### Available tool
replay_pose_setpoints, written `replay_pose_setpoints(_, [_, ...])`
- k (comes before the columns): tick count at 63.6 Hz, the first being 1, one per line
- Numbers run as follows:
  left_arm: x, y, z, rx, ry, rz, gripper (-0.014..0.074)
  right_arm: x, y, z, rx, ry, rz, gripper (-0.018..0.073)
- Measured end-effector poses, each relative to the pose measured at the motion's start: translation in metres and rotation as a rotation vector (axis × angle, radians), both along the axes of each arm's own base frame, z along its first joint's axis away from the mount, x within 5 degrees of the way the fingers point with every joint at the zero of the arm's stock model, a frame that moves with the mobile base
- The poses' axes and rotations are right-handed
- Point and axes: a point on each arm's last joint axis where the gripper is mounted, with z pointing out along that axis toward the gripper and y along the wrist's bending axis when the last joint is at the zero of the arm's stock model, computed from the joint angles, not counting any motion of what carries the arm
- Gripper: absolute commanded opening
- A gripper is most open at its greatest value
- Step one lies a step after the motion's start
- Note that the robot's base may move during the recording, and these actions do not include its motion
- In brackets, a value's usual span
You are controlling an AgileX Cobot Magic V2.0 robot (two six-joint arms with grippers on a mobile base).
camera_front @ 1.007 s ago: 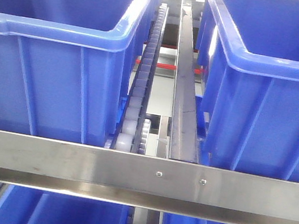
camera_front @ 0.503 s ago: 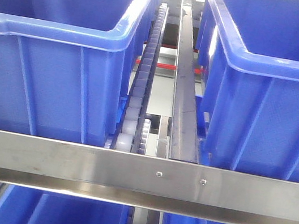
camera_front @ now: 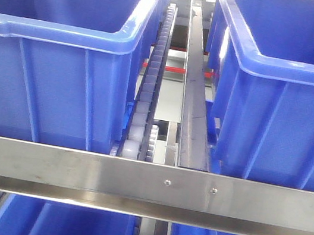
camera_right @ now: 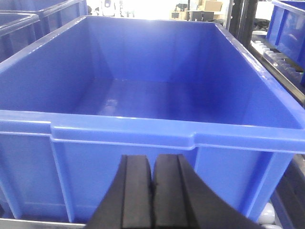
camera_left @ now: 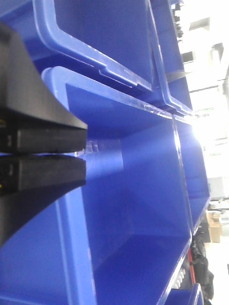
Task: Pick and sort blue part to right shelf
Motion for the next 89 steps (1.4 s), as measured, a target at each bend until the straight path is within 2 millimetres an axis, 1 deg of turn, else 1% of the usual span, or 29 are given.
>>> replay_pose_setpoints(5, [-0.002,0.001,-0.010,-0.011,-0.004,0.012,0.0124,0.000,0.000,0.000,0.000,0.000,0.000,0.0055])
replay_pose_setpoints(11, [-0.002,0.002,-0.024,-0.065,0.019,0.024,0.0124,0.000,0.000,0.000,0.000,0.000,0.000,0.0055])
replay_pose_setpoints(13, [-0.003,0.002,-0.026,-0.079,0.026,0.026,0.0124,0.000,0.000,0.000,0.000,0.000,0.000,0.0055])
replay_pose_setpoints(30, [-0.003,0.002,-0.029,-0.106,0.055,0.026,0.0124,0.000,0.000,0.000,0.000,-0.002,0.000,0.0055])
replay_pose_setpoints(89, [-0.003,0.002,-0.029,-0.109,0.057,0.026,0.0123,0.000,0.000,0.000,0.000,-0.002,0.000,0.0055])
